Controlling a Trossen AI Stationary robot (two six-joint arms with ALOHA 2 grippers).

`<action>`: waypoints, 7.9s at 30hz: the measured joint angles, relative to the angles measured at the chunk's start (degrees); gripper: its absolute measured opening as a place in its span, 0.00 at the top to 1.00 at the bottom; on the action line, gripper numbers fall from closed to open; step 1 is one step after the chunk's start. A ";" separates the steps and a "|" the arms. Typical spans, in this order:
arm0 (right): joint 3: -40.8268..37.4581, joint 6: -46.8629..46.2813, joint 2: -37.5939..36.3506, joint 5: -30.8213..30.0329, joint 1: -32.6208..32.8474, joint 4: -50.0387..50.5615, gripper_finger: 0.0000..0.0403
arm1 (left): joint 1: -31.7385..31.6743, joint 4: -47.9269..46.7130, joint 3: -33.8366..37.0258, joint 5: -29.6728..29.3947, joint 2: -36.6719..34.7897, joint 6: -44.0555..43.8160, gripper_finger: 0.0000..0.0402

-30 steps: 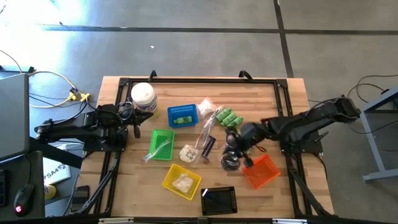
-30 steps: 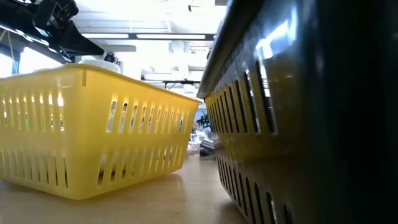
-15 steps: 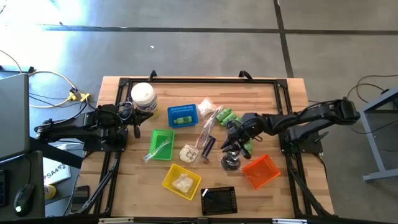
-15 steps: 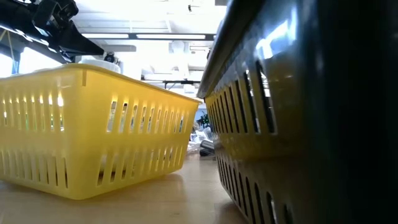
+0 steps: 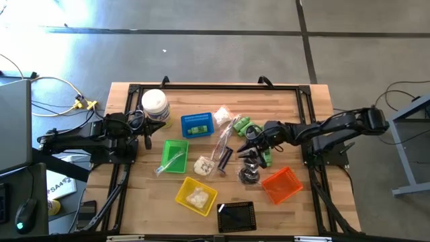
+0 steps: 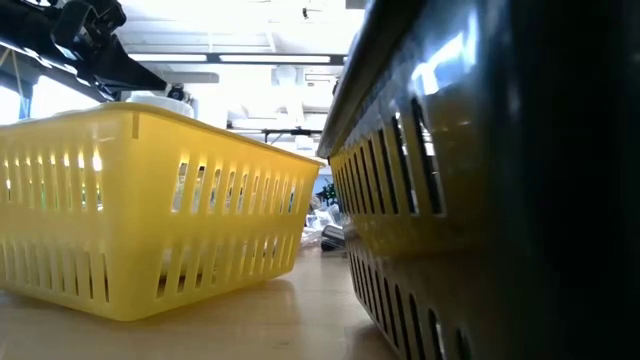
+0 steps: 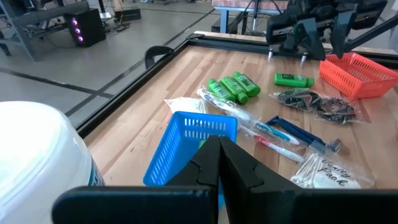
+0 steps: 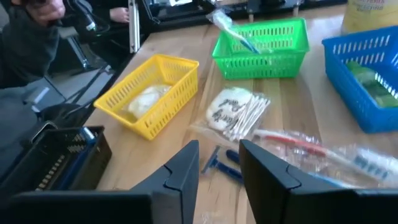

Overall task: Pick & Place Travel size toiletries
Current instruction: Put the black hairbrush into the orange bin, then put the green shampoo into the blue bin

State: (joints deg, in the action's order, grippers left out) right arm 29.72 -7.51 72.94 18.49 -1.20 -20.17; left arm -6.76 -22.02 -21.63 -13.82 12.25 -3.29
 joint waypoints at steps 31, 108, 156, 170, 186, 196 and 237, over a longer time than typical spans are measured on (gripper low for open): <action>4.73 -4.28 7.99 -8.47 10.53 13.82 0.52 | 0.02 0.85 0.00 -0.48 0.00 0.00 1.00; 14.97 -24.86 -9.22 -18.35 36.03 53.56 0.99 | 0.02 0.98 0.00 -0.11 -0.02 -0.02 1.00; 23.11 -44.91 4.66 -15.88 40.71 69.47 0.59 | 0.02 0.85 0.00 0.96 -0.02 -0.19 1.00; 32.21 -45.19 4.63 -34.39 26.33 75.41 0.59 | 0.02 0.85 0.00 0.91 -0.01 -0.19 1.00; 32.21 -28.04 4.63 -29.72 5.56 69.24 0.59 | 0.02 0.85 0.00 1.53 -0.02 -0.22 1.00; 25.75 -42.13 4.64 -26.77 2.41 75.88 0.59 | 0.02 0.86 0.00 2.54 -0.01 -0.22 1.00; 17.37 -43.11 23.00 -16.17 -1.11 64.84 0.26 | 0.02 1.31 0.00 4.42 -0.02 -0.22 1.00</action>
State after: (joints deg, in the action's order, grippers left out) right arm 47.09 -50.62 95.94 2.32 -2.31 44.68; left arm -6.74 -20.71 -21.63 -9.41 12.23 -3.51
